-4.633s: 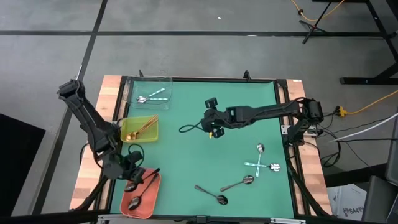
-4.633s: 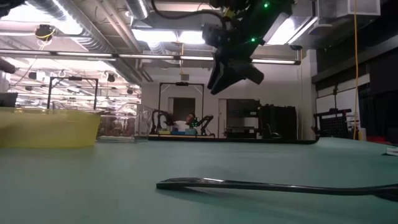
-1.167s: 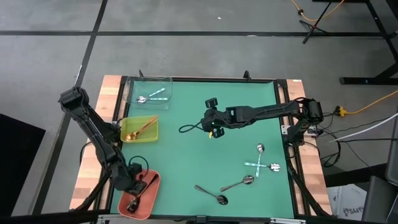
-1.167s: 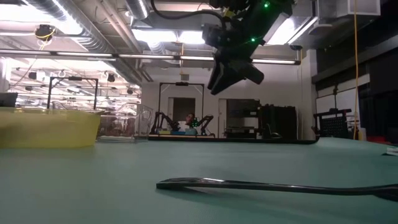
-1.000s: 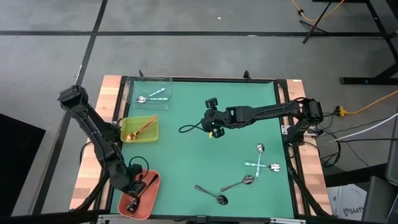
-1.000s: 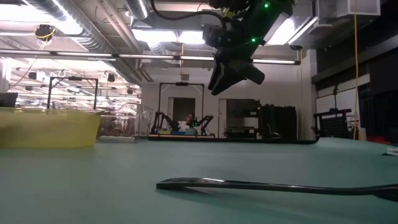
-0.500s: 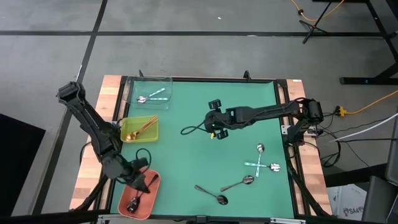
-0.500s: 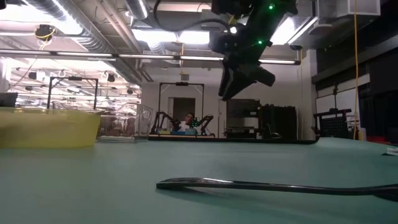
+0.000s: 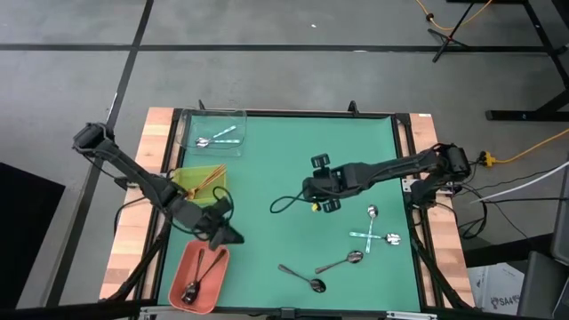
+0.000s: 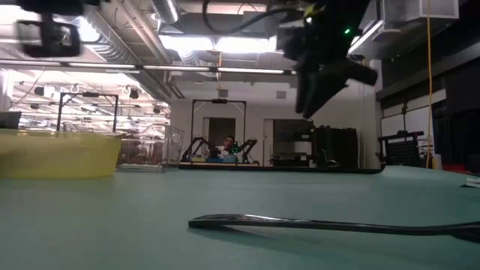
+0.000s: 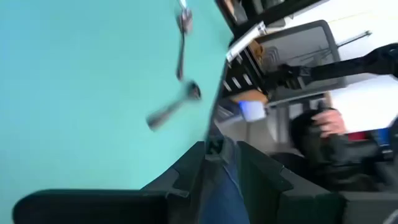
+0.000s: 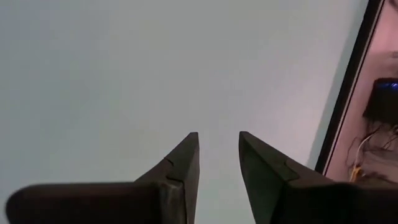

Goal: Sort silverware by color (type)
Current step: Put the white spoon into the transparent bin

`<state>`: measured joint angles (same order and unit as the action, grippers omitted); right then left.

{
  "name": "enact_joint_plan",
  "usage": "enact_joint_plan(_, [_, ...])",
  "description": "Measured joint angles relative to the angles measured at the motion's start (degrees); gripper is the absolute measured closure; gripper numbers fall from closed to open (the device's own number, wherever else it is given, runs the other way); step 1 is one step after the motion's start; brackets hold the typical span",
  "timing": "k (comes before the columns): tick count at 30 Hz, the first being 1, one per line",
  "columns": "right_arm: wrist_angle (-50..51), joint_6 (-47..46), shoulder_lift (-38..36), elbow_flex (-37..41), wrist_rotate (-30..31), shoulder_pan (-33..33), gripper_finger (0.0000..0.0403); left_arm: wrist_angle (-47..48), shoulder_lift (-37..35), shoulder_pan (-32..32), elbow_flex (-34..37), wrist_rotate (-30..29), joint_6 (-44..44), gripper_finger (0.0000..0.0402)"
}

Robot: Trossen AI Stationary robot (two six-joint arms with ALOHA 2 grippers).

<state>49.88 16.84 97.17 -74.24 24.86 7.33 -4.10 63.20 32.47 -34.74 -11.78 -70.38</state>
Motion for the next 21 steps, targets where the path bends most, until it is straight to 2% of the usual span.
enact_joint_plan(5, [5.77, -6.44, -3.71, 0.0, -0.5, 1.76, 0.0299, 0.02, 0.0, -5.31, 0.0, 0.01, 12.15, 0.0317])
enact_joint_plan(11, [13.01, -15.58, -7.88, 0.0, -5.37, 4.27, 0.0299, 0.06, 0.02, -9.93, 0.0, -0.01, 21.8, 0.0317])
enact_joint_plan(15, [16.95, -21.38, -10.64, 0.62, -6.42, 6.76, 0.0299, 0.11, 0.04, -11.79, 0.0, -0.61, 28.07, 0.0317])
enact_joint_plan(21, [17.69, -30.55, -16.57, 5.44, -6.43, 11.0, 0.0299, 0.17, 0.04, -13.13, 0.0, -4.45, 36.1, 0.0317])
